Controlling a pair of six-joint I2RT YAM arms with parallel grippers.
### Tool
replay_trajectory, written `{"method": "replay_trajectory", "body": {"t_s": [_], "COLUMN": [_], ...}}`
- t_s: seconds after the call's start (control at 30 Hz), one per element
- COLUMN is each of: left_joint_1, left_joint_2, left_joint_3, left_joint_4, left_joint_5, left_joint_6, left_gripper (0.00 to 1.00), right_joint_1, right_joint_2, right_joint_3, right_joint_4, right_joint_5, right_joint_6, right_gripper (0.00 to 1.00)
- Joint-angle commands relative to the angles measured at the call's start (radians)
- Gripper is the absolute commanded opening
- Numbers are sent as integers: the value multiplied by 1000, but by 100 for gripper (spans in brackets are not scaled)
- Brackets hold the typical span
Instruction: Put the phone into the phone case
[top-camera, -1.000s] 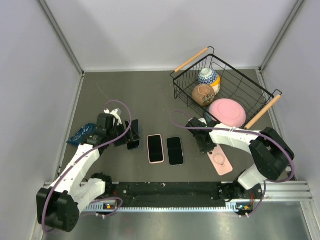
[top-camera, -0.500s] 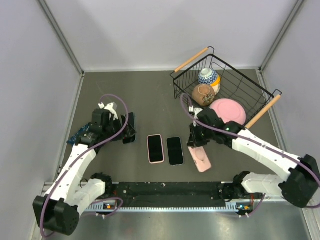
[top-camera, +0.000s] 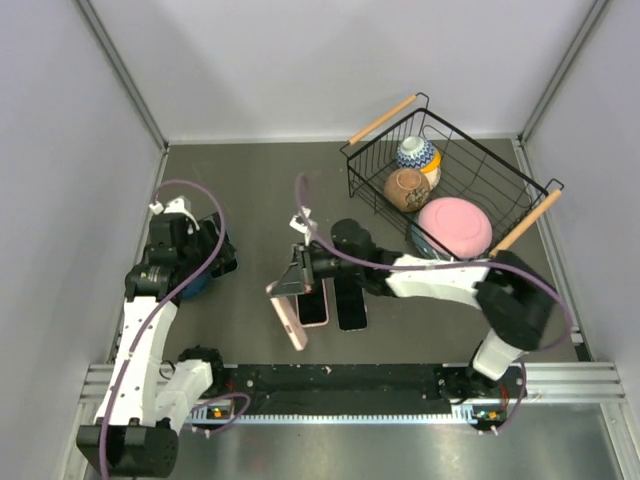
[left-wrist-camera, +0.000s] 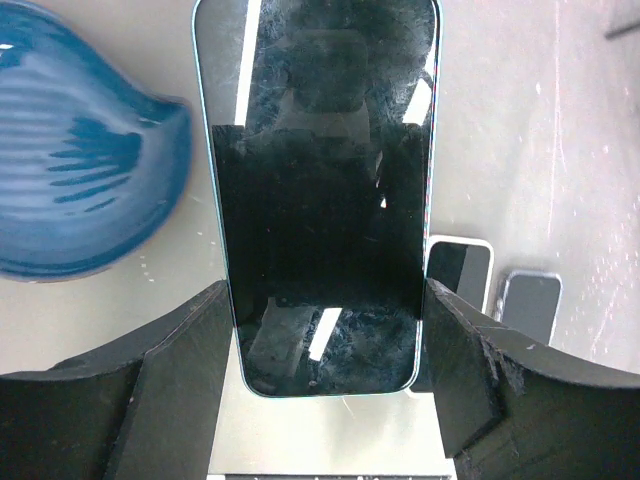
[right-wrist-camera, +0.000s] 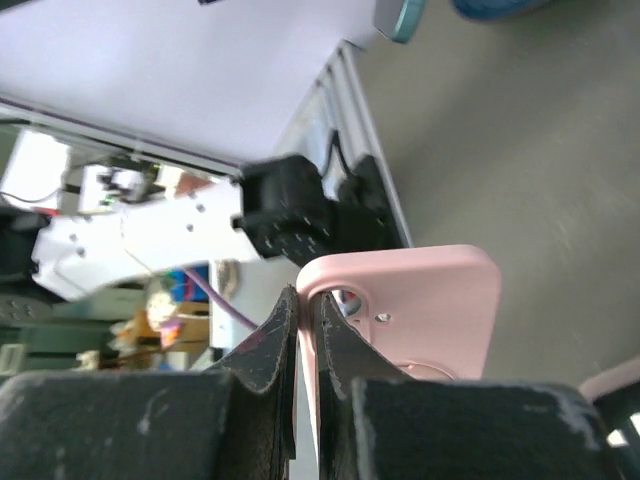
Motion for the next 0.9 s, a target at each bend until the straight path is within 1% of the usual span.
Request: {"method": "replay_trajectory", "body": {"t_s": [0.0, 0.03, 0.07, 0.1, 0.13, 0.2, 0.27, 0.37, 0.53, 0.63, 0.7, 0.87], "left_joint_1": [85, 89, 95, 97, 100, 108, 111, 114, 114, 112, 114, 114], "left_joint_2": [-11, -13, -17, -20, -23, -28, -34, -37, -37, -33, -22, -17], "left_joint_3": [83, 80, 75, 66, 54, 42, 28, 20, -3, -29, -50, -70], "left_joint_4": [22, 23, 29, 36, 43, 48, 51, 60, 74, 95, 108, 122], "left_joint_5": [-55, -42, -38, -35, -32, -24, -18, 2, 28, 86, 137, 169], "left_joint_6": [35, 32, 26, 23, 21, 26, 27, 24, 29, 18, 3, -6], "left_gripper": [0, 0, 0, 0, 0, 0, 0, 0, 0, 0, 0, 0], "right_joint_1": [42, 44, 44, 43, 41, 38, 27, 0, -42, -65, -83, -125], "right_joint_2": [216, 309, 348, 385, 453, 512, 570, 612, 633, 629, 633, 638], "right_joint_3": [153, 175, 195, 230, 244, 285, 307, 293, 246, 223, 194, 160], "right_joint_4": [588, 641, 691, 780, 807, 834, 782, 739, 709, 612, 639, 626], "right_joint_5": [-117, -128, -133, -130, -122, -114, -99, -68, -50, -30, -21, -28], "right_joint_6": [285, 322, 357, 415, 435, 457, 450, 422, 376, 313, 319, 321], "right_gripper": [0, 0, 0, 0, 0, 0, 1, 2, 7, 10, 11, 19]}}
